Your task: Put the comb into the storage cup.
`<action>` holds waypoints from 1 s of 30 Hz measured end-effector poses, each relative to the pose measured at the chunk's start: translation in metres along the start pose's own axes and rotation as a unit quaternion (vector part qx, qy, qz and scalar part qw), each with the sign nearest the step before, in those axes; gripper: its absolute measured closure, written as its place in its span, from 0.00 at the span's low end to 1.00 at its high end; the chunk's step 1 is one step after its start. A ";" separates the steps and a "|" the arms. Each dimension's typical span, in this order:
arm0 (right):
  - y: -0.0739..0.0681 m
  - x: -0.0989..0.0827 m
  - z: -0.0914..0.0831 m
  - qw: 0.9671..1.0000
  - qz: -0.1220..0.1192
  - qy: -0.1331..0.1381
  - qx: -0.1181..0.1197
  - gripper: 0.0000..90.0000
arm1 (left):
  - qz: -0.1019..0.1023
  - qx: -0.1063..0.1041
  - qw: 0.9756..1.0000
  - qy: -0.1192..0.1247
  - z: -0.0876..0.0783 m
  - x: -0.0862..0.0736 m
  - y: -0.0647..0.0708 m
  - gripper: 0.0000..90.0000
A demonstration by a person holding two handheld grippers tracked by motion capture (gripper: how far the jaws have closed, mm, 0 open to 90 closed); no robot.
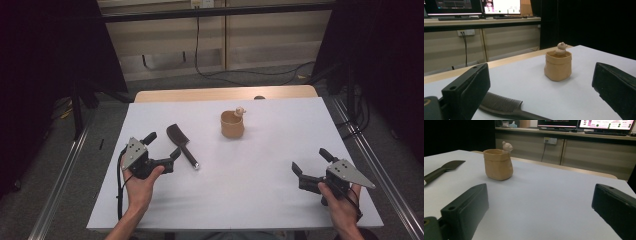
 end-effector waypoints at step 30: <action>-0.001 0.000 0.001 1.000 -0.003 -0.001 0.005 0.00 | 0.029 -0.024 0.999 -0.006 0.066 0.001 0.001 0.04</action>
Point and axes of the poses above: each handheld gripper's, and its own axes: z roughly forward along the jaws, x roughly out of its top, y roughly to its right, the point moved 1 cm from there along z, roughly forward along the jaws, and after that the axes turned 4 degrees about z, right-handed, at the moved point
